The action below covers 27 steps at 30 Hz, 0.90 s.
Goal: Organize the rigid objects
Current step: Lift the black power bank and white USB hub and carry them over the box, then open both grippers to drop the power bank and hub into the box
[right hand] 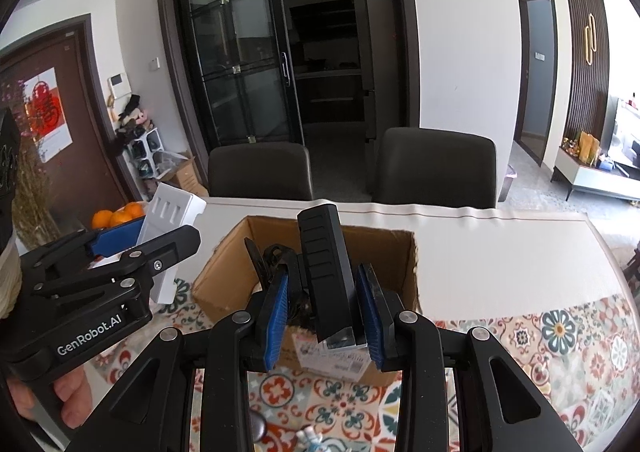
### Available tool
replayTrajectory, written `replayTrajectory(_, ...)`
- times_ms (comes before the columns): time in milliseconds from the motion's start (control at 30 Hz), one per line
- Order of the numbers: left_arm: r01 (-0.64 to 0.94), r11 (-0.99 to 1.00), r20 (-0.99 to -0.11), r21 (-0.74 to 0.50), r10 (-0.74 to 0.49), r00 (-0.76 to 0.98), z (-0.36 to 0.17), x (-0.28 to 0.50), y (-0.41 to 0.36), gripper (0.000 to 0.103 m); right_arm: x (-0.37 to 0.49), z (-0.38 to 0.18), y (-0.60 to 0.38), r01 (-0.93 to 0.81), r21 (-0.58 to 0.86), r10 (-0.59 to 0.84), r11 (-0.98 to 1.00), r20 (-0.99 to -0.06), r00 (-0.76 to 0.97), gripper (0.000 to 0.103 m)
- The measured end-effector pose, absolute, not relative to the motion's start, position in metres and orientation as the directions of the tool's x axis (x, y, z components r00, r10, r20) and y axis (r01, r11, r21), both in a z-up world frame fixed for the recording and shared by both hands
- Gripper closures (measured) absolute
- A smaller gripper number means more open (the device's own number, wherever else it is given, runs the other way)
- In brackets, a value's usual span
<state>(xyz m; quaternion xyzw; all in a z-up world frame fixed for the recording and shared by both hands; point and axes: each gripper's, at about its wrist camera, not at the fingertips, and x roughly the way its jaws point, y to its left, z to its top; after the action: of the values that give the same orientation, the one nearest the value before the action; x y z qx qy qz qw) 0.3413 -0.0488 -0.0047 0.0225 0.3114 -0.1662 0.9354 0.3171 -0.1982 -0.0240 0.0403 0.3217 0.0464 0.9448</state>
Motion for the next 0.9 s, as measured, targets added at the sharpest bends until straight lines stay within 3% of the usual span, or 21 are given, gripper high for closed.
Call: replayTrajectory(900,0.313,0.949,-0.776,-0.033,-0.222,0.590,-0.069,0.426,-0.079,0.053,0.398,-0.086,-0.219,-0.031,0.108,0.101,0.994,-0.742,0.663,0.069)
